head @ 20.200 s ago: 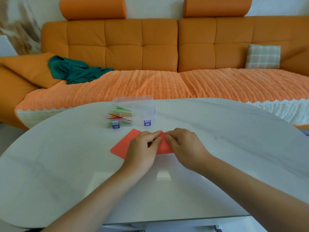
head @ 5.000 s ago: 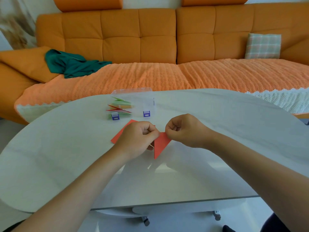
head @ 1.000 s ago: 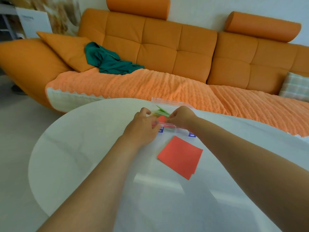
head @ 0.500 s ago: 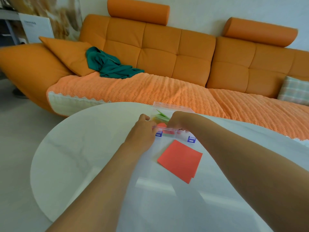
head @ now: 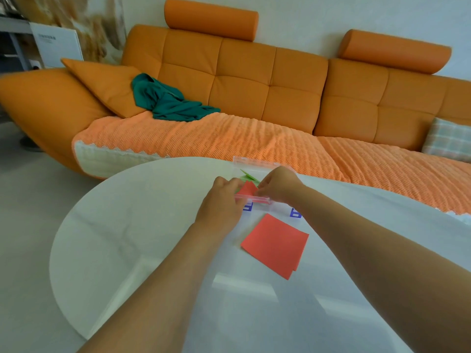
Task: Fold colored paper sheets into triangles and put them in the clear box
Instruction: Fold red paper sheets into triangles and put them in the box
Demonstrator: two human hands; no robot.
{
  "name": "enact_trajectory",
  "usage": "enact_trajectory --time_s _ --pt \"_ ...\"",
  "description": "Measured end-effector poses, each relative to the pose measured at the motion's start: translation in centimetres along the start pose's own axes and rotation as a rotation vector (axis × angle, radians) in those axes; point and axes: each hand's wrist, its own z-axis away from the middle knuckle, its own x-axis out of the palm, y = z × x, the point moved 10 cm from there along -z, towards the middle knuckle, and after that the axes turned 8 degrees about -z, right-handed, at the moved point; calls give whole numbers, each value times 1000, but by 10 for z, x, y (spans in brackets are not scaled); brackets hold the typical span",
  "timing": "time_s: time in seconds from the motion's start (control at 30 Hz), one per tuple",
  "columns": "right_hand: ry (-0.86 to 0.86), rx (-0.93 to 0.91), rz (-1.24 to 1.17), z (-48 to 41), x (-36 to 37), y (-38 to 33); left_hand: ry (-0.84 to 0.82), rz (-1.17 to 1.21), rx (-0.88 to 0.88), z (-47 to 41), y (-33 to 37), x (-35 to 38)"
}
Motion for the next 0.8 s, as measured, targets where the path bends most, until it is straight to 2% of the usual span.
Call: enact_trajectory --time_s 0.17,0.3,0.4,0.6,0.8 --pt "-30 -72 203 -2 0 -7 -52 -59 12 -1 -1 7" --pt "-131 -105 387 1 10 -9 -31 -35 -8 -1 0 3" --pt "-142 -113 417 0 11 -9 -37 -44 -15 -2 2 4" --pt "-91 -72 127 19 -10 -5 -29 -89 -28 0 5 -2" --pt "55 -331 37 78 -46 -8 64 -93 94 14 33 -24"
